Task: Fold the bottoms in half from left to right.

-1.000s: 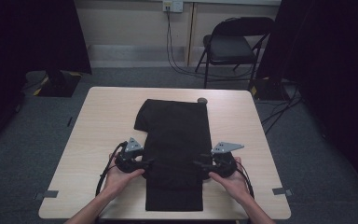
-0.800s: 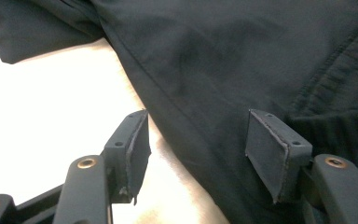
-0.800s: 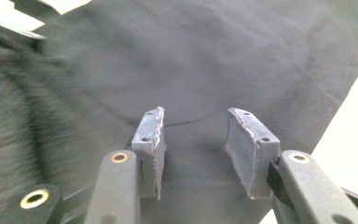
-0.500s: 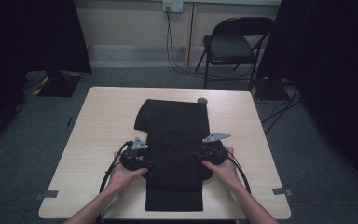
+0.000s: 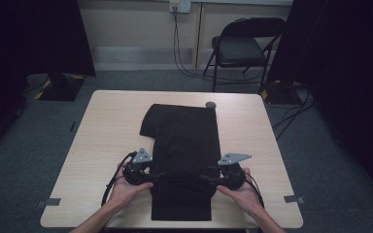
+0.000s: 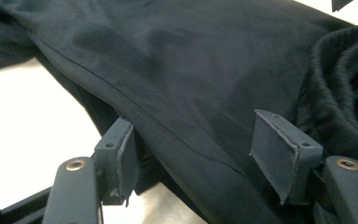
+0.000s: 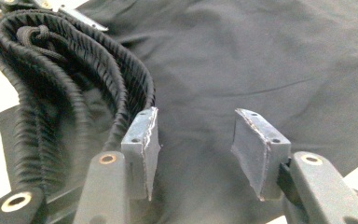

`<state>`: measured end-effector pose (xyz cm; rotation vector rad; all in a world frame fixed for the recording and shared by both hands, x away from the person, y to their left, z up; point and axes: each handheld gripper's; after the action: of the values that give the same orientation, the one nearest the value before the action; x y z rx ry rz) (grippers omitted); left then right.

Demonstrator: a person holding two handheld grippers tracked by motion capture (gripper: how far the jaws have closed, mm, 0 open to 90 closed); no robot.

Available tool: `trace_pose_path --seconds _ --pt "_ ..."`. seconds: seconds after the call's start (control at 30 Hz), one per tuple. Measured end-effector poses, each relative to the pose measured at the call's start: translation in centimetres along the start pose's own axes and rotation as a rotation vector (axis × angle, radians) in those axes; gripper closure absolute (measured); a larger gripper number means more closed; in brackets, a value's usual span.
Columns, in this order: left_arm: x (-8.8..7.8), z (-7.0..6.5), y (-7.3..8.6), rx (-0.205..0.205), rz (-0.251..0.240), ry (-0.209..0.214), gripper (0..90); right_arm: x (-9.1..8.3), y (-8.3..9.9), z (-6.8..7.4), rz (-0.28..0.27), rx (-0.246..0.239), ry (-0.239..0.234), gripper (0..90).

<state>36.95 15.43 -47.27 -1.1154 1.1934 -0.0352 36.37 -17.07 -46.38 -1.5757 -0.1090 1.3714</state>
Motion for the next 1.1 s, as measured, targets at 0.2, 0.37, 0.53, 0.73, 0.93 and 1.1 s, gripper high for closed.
trace_pose_path --seconds 0.2,0.37,0.53,0.73,0.93,1.1 --pt "-1.0 -0.8 0.5 0.042 0.013 -0.008 32.7 -0.5 0.4 0.9 -0.012 -0.002 -0.023 49.4" --pt "-1.3 -0.6 0.9 0.028 0.007 -0.004 32.5 1.0 -0.8 1.0 -0.008 -0.009 -0.026 49.1" --pt "-2.1 0.4 0.6 -0.028 -0.041 -0.061 33.8 3.0 -0.7 2.3 0.054 -0.074 -0.055 45.8" --pt "-2.4 1.9 0.3 -0.052 -0.070 -0.100 34.9 3.8 1.0 2.6 0.109 -0.099 -0.031 41.6" --pt "0.3 0.8 -0.2 0.060 -0.001 -0.012 46.1 3.5 0.5 2.8 0.118 -0.080 -0.058 39.5" --pt "1.8 0.4 0.2 0.106 0.089 0.001 43.3 3.1 -0.6 1.2 0.048 -0.020 -0.002 36.6"
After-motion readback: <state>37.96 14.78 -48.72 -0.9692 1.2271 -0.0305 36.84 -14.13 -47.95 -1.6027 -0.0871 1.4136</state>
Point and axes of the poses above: each handheld gripper's, and its own axes: x roughly forward along the jaws, y roughly out of its underside, z roughly to its left, and after that the axes turned 6 degrees about z, right-handed
